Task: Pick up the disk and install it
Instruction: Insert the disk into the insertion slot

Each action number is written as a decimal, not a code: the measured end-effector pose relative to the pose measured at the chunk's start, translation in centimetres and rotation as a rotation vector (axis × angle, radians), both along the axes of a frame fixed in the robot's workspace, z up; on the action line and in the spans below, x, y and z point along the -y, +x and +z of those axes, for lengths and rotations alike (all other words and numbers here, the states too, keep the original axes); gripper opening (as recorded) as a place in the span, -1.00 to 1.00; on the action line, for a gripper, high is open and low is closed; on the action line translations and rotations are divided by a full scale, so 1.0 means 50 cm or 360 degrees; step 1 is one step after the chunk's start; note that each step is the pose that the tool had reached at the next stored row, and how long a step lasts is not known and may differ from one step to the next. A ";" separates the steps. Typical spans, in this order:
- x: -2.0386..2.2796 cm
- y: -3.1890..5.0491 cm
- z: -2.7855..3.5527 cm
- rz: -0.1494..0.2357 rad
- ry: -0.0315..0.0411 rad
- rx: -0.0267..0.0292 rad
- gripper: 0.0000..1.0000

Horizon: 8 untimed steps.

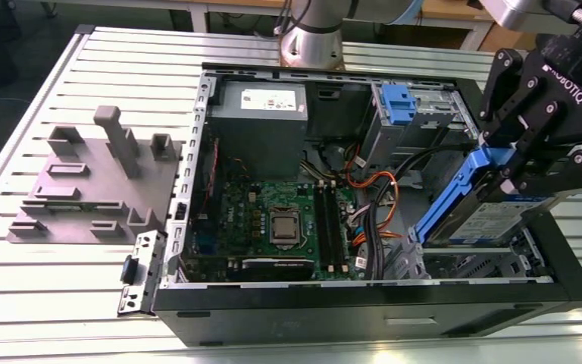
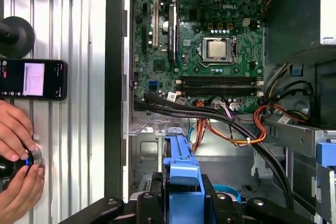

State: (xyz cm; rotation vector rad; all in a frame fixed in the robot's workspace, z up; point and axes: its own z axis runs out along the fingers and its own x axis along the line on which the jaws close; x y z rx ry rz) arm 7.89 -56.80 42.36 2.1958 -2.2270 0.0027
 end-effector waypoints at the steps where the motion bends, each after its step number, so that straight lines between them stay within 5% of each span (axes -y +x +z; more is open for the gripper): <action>1: 0.0001 0.000 -0.002 0.0000 0.0000 0.00000 -0.27; 8: 0.0004 0.000 -0.015 0.0000 0.0000 0.00000 -0.27</action>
